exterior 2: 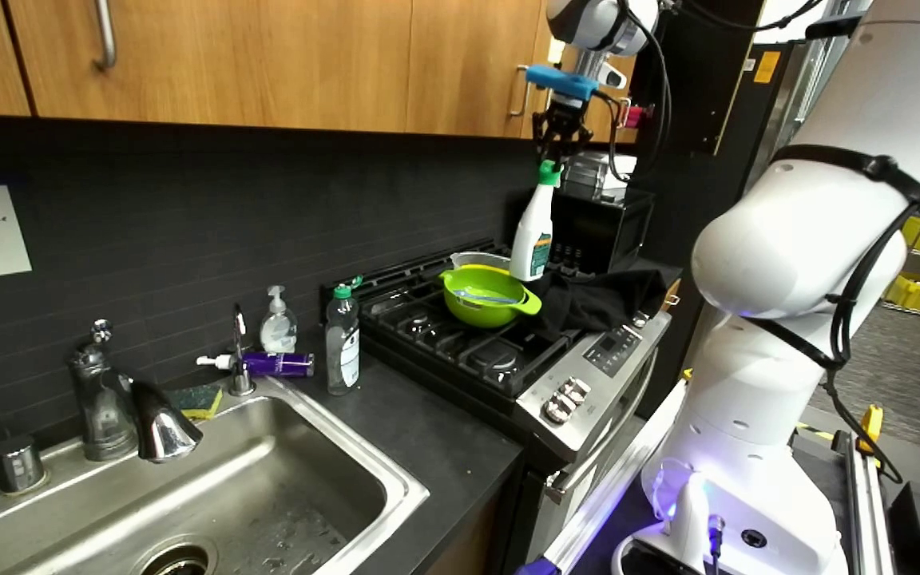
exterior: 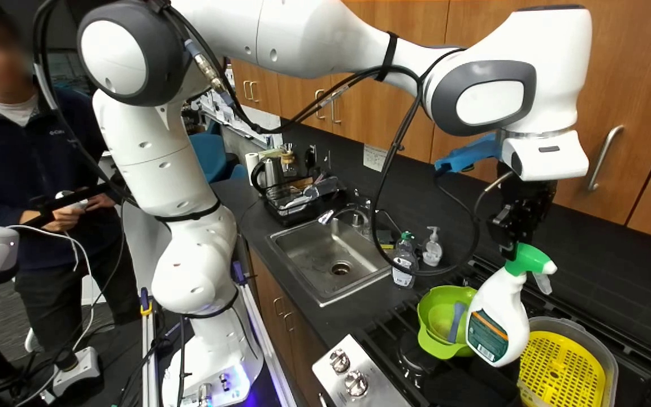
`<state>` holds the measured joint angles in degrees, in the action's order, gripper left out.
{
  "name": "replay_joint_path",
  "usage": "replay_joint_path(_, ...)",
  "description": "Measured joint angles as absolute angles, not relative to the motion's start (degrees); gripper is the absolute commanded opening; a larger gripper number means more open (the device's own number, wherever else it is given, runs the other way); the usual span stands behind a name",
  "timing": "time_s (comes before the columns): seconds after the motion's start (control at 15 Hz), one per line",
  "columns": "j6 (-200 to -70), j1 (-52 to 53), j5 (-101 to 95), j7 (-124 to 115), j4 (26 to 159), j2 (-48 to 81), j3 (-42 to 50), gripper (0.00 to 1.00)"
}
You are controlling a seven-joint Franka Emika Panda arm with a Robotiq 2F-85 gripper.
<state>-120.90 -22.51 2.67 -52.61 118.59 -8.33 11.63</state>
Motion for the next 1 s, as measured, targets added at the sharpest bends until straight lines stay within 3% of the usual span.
replay_joint_path(1.0,-120.2,-21.5,9.2,-52.5,110.9,-2.4,15.5,0.14)
